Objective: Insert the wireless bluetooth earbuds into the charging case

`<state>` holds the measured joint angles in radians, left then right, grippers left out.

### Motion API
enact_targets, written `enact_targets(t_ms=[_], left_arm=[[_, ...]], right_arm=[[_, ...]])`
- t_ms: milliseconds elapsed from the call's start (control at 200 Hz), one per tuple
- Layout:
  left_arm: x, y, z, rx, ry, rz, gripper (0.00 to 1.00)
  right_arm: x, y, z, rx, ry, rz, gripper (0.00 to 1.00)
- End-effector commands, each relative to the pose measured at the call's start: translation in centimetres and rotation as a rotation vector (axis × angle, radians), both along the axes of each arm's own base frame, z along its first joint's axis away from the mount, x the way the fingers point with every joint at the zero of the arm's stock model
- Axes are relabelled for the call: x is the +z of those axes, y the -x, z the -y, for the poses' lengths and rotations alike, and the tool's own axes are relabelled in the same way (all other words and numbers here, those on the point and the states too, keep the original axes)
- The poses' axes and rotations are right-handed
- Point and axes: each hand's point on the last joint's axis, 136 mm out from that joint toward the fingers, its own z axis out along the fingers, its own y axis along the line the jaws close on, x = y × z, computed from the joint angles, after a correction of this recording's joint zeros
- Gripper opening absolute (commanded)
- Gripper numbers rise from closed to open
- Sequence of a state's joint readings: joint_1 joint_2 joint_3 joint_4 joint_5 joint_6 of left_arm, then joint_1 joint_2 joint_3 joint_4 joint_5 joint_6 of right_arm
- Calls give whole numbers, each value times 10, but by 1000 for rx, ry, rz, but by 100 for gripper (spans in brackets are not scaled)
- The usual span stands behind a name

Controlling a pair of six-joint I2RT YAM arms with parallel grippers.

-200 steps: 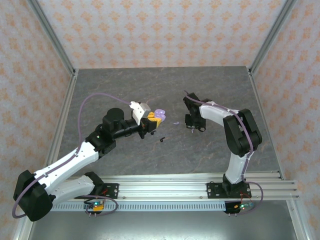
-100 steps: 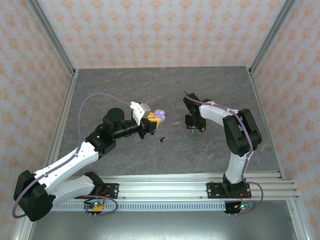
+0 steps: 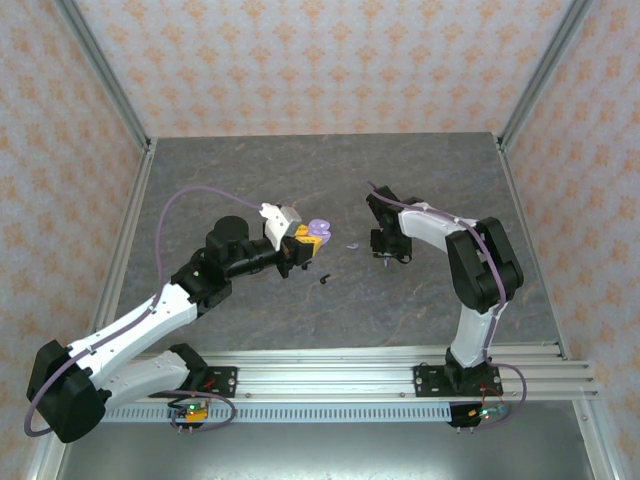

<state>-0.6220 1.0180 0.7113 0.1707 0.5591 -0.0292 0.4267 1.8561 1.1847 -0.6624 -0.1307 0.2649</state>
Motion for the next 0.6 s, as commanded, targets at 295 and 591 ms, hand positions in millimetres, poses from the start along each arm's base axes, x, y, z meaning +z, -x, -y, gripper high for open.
enact_targets(t_ms=[295, 591], left_arm=[[17, 3, -3, 16, 31, 36, 10], [17, 3, -3, 15, 32, 35, 10]], right_arm=[[4, 23, 12, -29, 35, -62, 31], [-5, 19, 12, -30, 43, -66, 30]])
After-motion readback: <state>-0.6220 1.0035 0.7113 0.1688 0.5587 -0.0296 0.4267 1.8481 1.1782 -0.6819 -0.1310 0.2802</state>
